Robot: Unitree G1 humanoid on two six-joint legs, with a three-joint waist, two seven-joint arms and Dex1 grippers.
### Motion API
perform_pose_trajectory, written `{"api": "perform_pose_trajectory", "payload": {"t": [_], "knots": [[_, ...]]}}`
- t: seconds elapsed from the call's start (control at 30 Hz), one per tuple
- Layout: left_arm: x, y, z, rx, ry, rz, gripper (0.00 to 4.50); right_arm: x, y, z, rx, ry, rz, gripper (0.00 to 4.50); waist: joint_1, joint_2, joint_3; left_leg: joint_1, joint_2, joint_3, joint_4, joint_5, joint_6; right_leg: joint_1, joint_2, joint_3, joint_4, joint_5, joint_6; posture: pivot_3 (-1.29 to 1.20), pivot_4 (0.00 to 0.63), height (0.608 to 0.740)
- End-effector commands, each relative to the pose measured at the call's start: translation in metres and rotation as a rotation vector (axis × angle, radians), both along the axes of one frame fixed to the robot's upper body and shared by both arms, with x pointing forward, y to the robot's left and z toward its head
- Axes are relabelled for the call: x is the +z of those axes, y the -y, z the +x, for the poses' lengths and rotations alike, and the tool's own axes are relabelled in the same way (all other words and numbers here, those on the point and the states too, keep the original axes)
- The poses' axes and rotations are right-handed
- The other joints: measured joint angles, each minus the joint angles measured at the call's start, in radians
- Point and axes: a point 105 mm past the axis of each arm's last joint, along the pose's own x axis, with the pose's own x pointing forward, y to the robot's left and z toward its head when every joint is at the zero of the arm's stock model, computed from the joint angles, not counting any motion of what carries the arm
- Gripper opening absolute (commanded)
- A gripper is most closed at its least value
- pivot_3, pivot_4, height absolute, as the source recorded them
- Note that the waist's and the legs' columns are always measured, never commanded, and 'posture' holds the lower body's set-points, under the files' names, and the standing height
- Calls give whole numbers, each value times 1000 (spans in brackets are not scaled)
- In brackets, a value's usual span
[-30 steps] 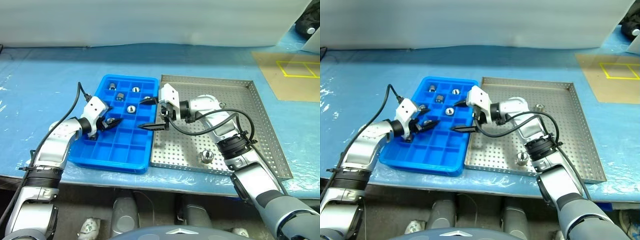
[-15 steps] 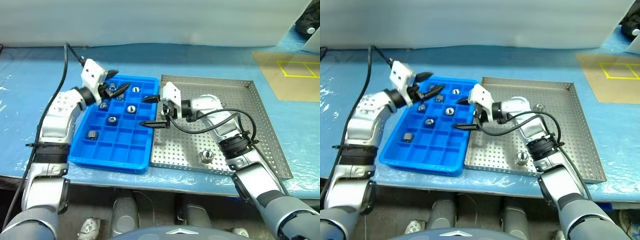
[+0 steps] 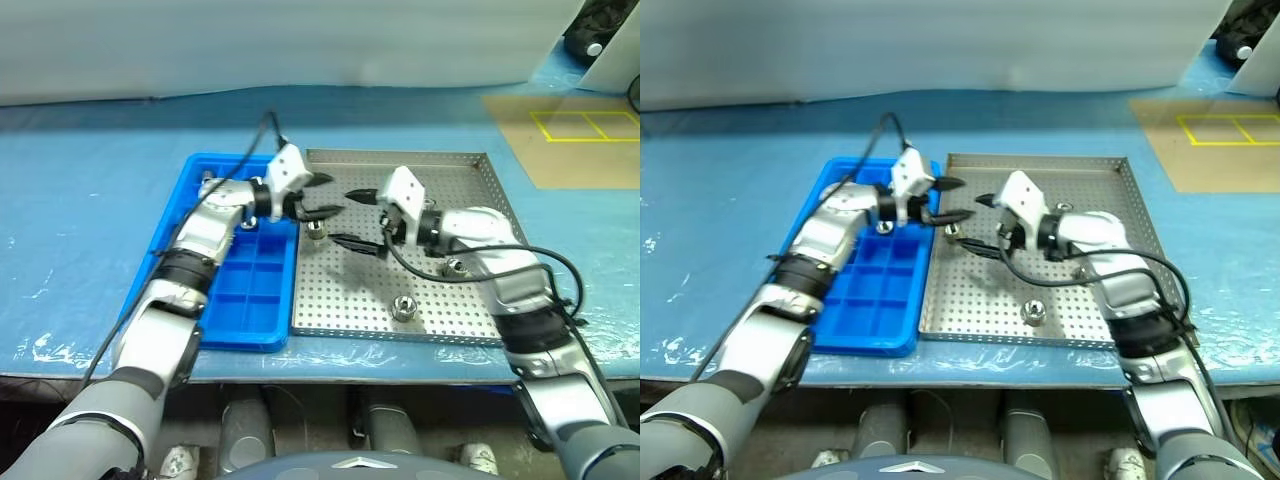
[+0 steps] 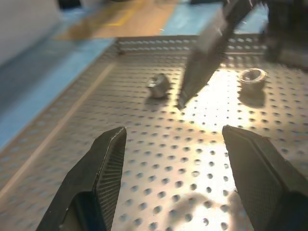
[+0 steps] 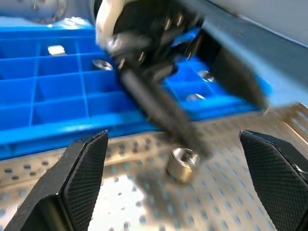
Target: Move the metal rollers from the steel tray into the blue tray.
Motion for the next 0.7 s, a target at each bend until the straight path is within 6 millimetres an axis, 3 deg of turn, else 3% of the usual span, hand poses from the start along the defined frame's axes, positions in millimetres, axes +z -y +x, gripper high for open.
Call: {"api": "perform_pose_trajectory", "payload": {"t": [0.03, 0.3, 0.5, 0.7], "knots": [[2, 16, -8, -134, 50, 55, 3340, 15, 17, -12, -88, 45, 24, 4500, -17, 0, 0, 1, 0, 0, 0, 0, 0, 1, 0, 1, -1, 0, 0, -496, 150, 740], [-22, 53, -43, -395, 6, 105, 3340, 5, 51, -38, -274, -7, 7, 4500, -68, 1, 0, 8, 0, 8, 0, -7, 11, 7, 0, 6, -10, 2, 3, -594, 150, 740], [-40, 36, -66, -552, 31, 178, 3340, -4, 65, -55, -330, -67, -21, 4500, -88, 1, 0, 8, -1, 9, -1, -8, 12, 7, 0, 6, -12, 2, 3, -608, 150, 740], [-52, 26, -65, -545, 34, 215, 3340, -9, 61, -60, -326, -96, -21, 4500, -92, 1, -1, 8, -1, 9, 0, -8, 12, 8, 0, 6, -12, 1, 5, -593, 150, 740]]}}
